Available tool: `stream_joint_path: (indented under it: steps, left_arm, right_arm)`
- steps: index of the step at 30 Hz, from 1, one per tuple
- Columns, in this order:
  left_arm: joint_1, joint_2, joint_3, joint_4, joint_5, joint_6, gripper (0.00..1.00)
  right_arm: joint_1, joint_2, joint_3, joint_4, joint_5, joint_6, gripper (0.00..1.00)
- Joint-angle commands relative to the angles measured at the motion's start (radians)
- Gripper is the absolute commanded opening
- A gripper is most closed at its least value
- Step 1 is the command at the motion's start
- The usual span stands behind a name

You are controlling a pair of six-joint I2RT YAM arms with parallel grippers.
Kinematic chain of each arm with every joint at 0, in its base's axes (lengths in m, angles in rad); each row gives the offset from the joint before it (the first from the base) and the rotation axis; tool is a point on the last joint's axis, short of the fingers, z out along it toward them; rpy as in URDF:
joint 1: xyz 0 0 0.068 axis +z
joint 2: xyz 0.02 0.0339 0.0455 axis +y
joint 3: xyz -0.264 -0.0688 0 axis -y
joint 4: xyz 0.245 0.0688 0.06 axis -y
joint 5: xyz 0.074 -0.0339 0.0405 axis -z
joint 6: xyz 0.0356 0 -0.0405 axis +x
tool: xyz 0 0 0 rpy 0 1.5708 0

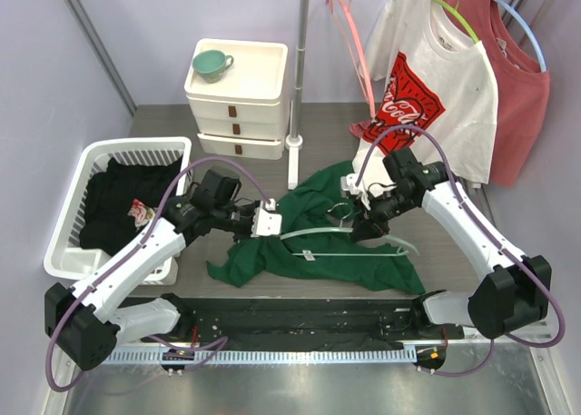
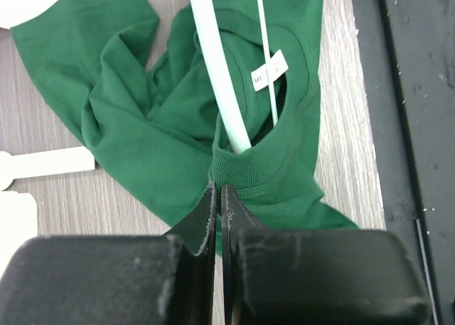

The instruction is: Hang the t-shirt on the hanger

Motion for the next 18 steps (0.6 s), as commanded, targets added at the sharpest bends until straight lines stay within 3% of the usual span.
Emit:
stream_joint_path:
  steps: [1, 18]
  left_arm:
    - [-0.024, 0.016, 0.068, 0.016, 0.05, -0.045, 0.0]
    - [-0.107, 0.105, 0.167, 0.092, 0.036, -0.229, 0.0]
  right_arm:
    - [0.034, -0.022, 0.003, 0.144, -0.035, 0.067, 0.01]
    - [0.218, 0.055, 0.001, 0.449, -0.048, 0.21, 0.01]
